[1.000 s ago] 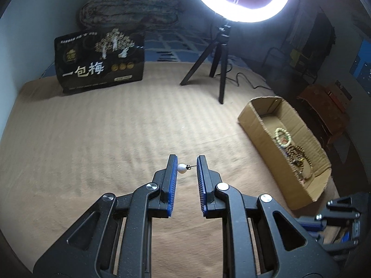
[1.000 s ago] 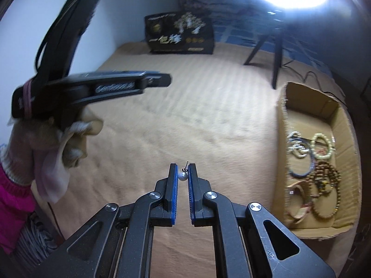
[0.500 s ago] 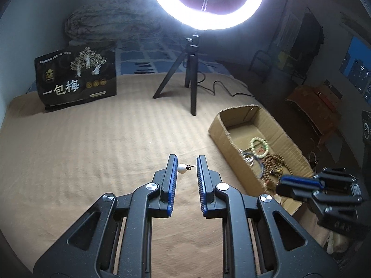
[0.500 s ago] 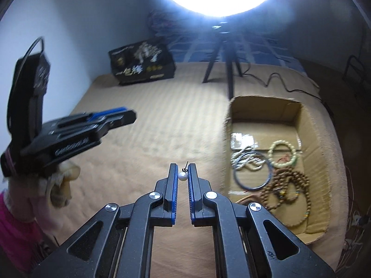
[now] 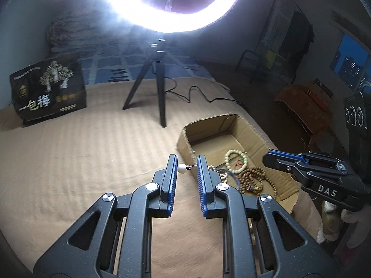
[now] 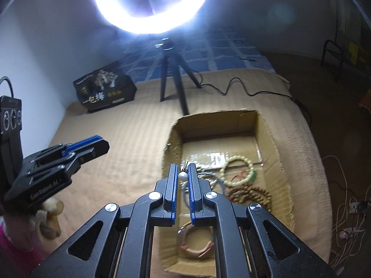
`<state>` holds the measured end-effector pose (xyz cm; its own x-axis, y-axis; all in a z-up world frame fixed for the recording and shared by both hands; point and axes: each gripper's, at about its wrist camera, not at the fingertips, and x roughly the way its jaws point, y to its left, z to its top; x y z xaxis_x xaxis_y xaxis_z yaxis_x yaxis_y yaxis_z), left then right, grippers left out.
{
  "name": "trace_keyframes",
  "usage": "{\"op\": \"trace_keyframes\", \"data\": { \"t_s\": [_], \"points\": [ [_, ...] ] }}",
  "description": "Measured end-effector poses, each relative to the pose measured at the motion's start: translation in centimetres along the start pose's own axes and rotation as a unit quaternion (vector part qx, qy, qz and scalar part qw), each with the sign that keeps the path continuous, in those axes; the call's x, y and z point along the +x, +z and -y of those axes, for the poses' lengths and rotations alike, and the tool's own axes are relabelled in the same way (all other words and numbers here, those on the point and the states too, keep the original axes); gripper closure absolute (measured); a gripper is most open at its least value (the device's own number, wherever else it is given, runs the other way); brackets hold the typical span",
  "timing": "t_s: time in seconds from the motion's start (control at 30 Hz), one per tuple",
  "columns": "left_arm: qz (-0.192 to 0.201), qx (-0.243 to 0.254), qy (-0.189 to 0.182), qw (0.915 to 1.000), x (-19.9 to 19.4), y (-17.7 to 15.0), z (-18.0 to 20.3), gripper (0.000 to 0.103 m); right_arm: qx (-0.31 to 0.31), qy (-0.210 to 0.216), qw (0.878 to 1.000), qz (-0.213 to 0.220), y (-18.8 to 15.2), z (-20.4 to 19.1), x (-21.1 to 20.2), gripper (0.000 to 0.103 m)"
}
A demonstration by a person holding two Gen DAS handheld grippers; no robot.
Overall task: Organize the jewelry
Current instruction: 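Carry the pearl earring with the right tool over the cardboard box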
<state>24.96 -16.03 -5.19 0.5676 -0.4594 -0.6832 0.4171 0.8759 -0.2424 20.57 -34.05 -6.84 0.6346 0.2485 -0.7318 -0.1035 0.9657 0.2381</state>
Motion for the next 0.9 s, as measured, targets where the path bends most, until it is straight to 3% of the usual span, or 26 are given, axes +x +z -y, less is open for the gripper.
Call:
{"op": "trace_keyframes", "data": {
  "t_s": [0.53, 0.9],
  "points": [
    [-0.026, 0.024, -0.014, 0.9993, 6.3, 1.6, 2.9, 0.087, 0.025, -0.024, 0.999, -0.015, 1.5, 4.8, 3.5, 0.096],
    [-0.033, 0.027, -0.022, 0.9989, 8.6, 1.8, 3.6, 0.087, 0.038, -0.034, 0.998, -0.022, 1.5, 6.5, 5.1, 0.096]
  ]
}}
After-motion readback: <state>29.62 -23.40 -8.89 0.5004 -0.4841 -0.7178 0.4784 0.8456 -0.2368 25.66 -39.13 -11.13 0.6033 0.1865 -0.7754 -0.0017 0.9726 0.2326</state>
